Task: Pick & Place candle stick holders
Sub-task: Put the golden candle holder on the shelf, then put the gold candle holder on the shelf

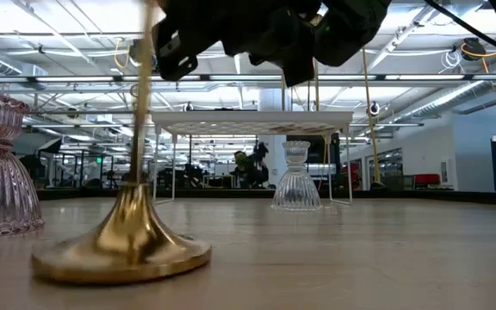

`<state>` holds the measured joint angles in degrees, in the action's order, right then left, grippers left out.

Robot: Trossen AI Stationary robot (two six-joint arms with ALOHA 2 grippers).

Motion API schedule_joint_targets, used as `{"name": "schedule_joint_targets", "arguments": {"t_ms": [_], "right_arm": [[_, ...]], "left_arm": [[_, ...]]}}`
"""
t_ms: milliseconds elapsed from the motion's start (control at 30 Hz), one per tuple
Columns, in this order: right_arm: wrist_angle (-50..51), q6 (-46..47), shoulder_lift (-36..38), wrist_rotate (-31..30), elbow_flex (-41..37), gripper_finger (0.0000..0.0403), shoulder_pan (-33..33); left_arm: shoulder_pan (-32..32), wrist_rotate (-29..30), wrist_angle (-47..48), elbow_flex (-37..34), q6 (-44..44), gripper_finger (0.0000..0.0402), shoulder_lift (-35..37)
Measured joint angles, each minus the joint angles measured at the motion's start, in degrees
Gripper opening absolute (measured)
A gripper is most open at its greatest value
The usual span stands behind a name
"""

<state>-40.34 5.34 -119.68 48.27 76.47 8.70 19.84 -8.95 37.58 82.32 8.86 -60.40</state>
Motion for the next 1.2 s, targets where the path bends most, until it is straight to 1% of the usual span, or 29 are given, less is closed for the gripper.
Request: {"name": "schedule_joint_targets", "arguments": {"t_ms": [100, 200, 300, 467, 567, 633, 800, 1033, 1100, 1200], "right_arm": [[0.7, 2.19, -0.12, 0.0, -0.02, 0.0084, -0.92], [4.85, 1.55, -0.05, 0.38, -0.02, 0.0101, -1.72], [10.85, -2.52, -0.14, 1.36, -0.03, 0.0132, -2.26], [14.43, -6.44, -0.06, 2.48, -0.02, 0.0195, -2.65], [19.51, -11.21, -0.11, 4.07, -0.02, 0.0221, -2.56], [20.4, -13.23, -0.73, 4.07, -0.04, 0.0232, -2.1], [17.82, -13.66, -1.24, 4.4, -0.09, 0.0239, -0.8], [17.86, -14.27, -1.22, 6.75, -0.04, 0.024, -0.3], [17.85, -15.72, -1.22, 4.92, -0.04, 0.024, 0.3], [17.14, -18.28, -1.23, 0.43, -0.07, 0.024, 1.35]], "left_arm": [[0.0, 0.0, 0.48, 0.0, 0.0, 0.0205, 0.0], [0.0, 0.0, 1.67, 0.0, 0.02, 0.0205, 0.0], [0.0, 0.0, 2.92, 0.0, 0.2, 0.0205, 0.0], [0.0, 0.0, 3.43, 0.0, 0.24, 0.0205, 0.0], [0.0, 0.02, 3.43, 0.0, 0.26, 0.0205, 0.0], [0.0, 0.0, 3.43, 0.0, 0.26, 0.0205, 0.0], [0.0, 0.0, 3.43, 0.0, 0.0, 0.0204, 0.0], [0.0, -0.4, 2.74, 0.0, -0.18, 0.0204, -0.01], [-0.01, -1.22, 2.36, 0.0, -0.95, 0.0205, -0.41], [-0.04, -1.6, 2.23, 0.0, -3.53, 0.0205, -1.21]]}}
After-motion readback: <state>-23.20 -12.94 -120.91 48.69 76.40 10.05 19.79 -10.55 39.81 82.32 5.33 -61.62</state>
